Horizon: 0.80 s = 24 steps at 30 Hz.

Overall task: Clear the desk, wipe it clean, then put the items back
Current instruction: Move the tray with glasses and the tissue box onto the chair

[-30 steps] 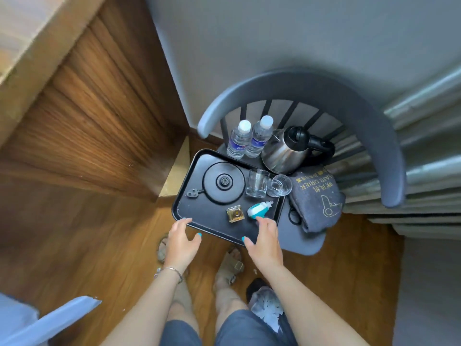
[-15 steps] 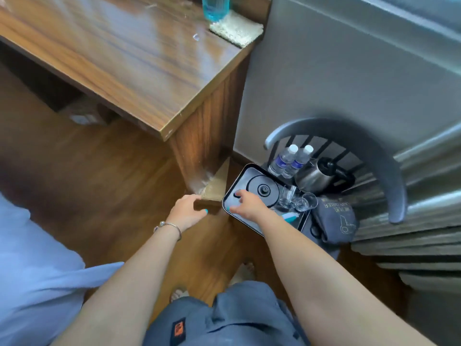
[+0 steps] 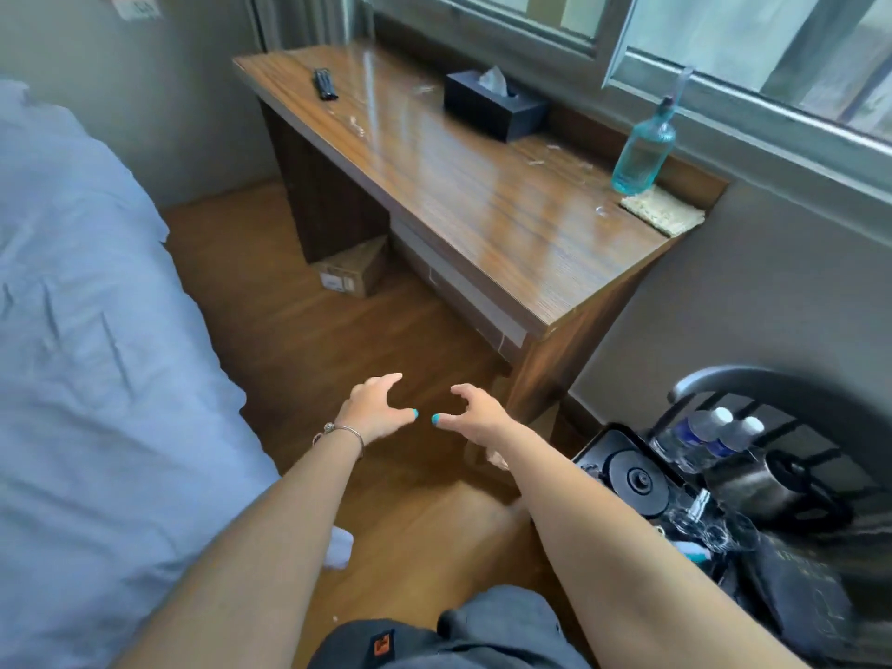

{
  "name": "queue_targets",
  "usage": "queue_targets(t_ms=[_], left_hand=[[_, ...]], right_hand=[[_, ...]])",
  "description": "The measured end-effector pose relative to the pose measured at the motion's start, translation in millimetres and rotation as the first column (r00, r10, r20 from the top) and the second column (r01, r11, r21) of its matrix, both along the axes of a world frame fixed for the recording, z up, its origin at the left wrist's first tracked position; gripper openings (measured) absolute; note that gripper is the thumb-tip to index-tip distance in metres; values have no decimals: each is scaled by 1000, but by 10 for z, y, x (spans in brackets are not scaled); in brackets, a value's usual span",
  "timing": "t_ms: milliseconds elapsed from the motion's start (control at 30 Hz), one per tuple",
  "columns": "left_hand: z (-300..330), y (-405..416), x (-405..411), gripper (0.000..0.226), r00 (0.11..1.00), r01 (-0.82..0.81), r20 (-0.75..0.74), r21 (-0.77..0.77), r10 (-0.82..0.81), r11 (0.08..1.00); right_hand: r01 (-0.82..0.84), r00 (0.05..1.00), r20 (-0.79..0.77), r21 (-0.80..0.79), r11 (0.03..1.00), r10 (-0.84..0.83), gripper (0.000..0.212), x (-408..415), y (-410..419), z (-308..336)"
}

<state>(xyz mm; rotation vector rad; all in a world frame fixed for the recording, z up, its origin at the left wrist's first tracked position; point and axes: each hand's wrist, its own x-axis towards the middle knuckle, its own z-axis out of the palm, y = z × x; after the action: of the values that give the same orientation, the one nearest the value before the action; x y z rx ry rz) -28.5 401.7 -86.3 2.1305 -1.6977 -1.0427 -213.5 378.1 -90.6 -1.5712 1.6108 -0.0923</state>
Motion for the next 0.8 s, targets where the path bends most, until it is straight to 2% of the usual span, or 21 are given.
queue_targets(t_ms=[133,267,500,633,800], left_hand=[[276,-266,392,74,998,-66,-5,-38,66,997],[572,-693,628,81,988,-137,-80,-105,129,985],[1202,-2035,1019,92,990,-140,-57,-209,131,968],[1492,-2957,1266,94,987,-160,-70,-230,147,960],[1630,-3886,1559,83,976,-206,-115,-240,183,949]], right_hand=[[-12,1000,15,-79,997,13,68,398,-410,282],[14,999,33,-160,987,-9,66,588,-890,597],[71,991,134,-406,911,-18,58,855,-2297,1243],[53,990,140,-424,904,7,65,968,-3240,1541],[-41,995,64,-424,905,76,68,1181,-4266,1653]])
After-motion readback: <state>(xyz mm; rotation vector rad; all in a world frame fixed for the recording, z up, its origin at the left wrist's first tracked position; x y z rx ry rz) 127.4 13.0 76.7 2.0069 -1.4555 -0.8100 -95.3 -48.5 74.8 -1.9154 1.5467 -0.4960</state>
